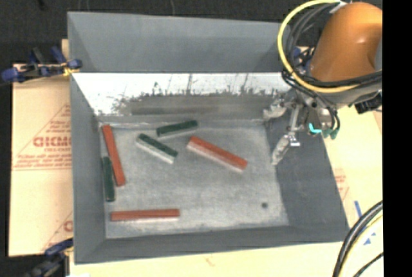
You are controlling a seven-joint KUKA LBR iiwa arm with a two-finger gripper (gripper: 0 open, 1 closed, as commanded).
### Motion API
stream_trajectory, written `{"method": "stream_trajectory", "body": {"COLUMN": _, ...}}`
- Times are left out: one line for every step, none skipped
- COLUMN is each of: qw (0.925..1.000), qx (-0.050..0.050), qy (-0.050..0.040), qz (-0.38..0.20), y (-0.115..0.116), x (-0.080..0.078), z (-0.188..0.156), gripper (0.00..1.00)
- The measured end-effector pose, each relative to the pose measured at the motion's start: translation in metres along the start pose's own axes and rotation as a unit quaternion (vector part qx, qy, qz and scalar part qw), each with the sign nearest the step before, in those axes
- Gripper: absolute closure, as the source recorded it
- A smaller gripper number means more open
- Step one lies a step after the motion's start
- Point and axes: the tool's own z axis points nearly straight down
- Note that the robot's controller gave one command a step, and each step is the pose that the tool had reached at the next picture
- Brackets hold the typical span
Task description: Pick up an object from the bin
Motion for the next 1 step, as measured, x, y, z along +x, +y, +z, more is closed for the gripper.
{"method": "stream_trajectory", "body": {"qw": 1.0000, "qx": 0.001, "qy": -0.0038, "qz": -0.001, "y": 0.0003, "x": -0.0014, "z": -0.0045, "gripper": 0.00}}
